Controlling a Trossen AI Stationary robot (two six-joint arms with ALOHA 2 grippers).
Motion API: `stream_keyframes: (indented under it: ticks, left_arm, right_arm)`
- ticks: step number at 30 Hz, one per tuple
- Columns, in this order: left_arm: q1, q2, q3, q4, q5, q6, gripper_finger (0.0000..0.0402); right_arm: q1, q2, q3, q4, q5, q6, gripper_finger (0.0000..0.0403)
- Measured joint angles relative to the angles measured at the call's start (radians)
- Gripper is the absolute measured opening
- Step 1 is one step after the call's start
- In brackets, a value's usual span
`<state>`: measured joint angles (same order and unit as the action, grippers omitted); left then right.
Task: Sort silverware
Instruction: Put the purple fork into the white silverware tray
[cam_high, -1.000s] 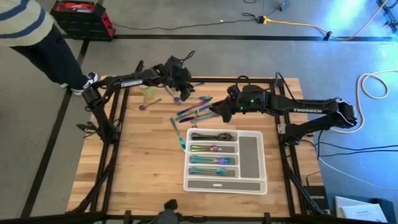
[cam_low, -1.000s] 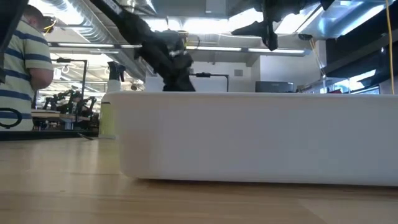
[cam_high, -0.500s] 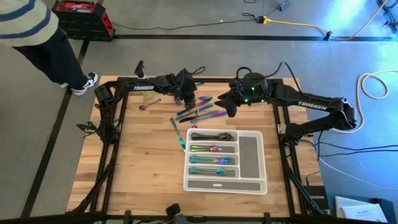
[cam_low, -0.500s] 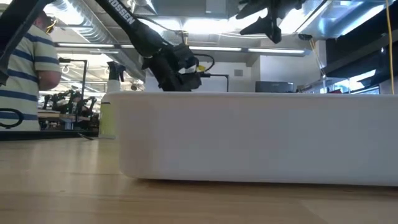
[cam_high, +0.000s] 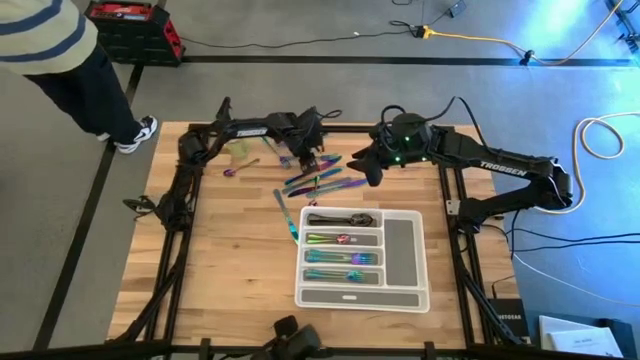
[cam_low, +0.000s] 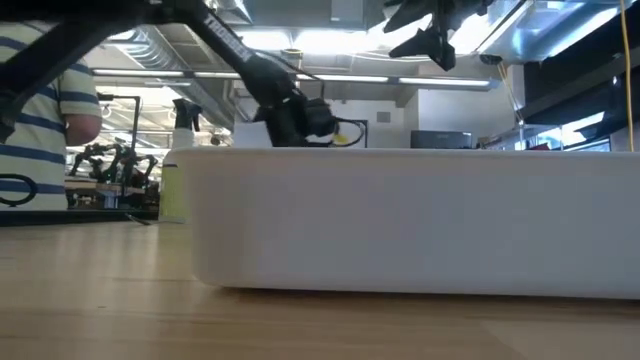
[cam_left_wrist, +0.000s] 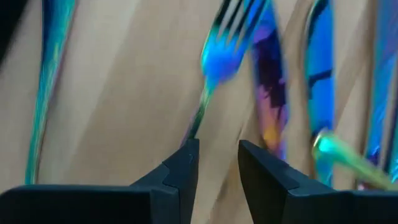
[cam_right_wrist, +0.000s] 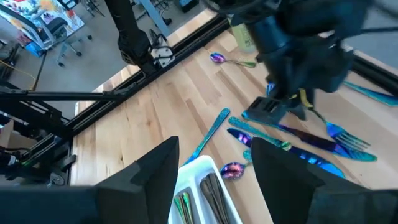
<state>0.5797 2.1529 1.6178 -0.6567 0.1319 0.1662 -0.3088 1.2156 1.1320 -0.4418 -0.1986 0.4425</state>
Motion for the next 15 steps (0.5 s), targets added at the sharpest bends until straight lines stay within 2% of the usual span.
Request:
stream_keyframes:
  ticks: [4, 10, 15]
  left_arm:
    - [0.001, 0.048, 0.072, -0.013, 0.002, 0.043, 0.0098]
    - [-0.016, 0.056, 0.077, -0.103, -0.057, 0.201, 0.0098]
    - [-0.014, 0.062, 0.075, -0.084, -0.049, 0.218, 0.0098]
  right_arm:
    - [0.0, 0.0, 0.0, -0.022, -0.004, 0.004, 0.0186]
    - [0.0, 0.0, 0.0, -0.037, -0.004, 0.017, 0.0186]
    - [0.0, 0.0, 0.0, -0.037, -0.004, 0.017, 0.0186]
